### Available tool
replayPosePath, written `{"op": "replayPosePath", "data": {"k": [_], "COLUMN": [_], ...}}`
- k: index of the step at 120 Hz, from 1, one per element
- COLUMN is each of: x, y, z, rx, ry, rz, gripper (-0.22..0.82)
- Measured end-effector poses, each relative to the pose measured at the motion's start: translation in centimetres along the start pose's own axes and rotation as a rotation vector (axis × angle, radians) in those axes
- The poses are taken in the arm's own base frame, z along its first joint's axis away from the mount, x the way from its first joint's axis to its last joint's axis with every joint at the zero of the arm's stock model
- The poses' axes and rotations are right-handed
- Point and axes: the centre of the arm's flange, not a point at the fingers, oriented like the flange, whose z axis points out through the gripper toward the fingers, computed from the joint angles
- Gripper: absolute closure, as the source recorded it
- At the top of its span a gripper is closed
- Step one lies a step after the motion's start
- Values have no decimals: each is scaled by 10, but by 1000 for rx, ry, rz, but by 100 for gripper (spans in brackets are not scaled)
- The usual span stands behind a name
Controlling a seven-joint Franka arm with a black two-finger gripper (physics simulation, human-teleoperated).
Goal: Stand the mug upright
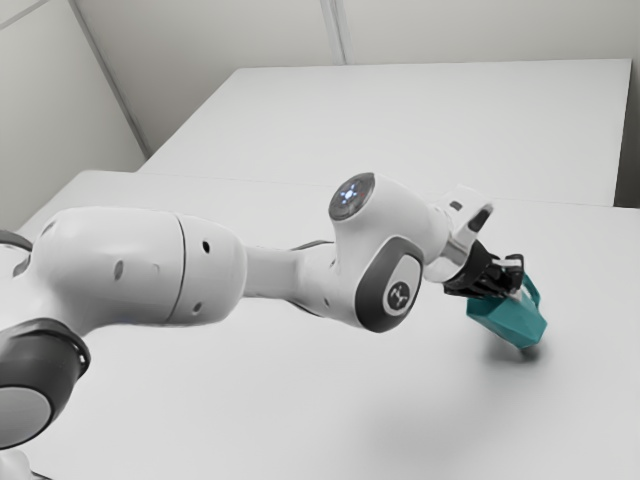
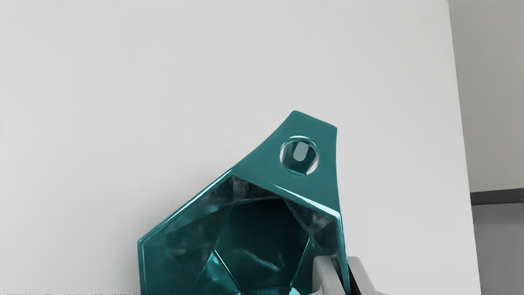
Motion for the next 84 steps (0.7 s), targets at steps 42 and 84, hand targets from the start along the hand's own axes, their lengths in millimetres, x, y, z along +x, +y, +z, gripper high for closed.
{"op": "replayPosePath", "data": {"k": [42, 84], "x": [73, 77], "y": [-91, -180], "z": [-99, -162], "rx": [117, 477], "ry": [-201, -390], "rz": [-142, -41], "gripper": [79, 79]}}
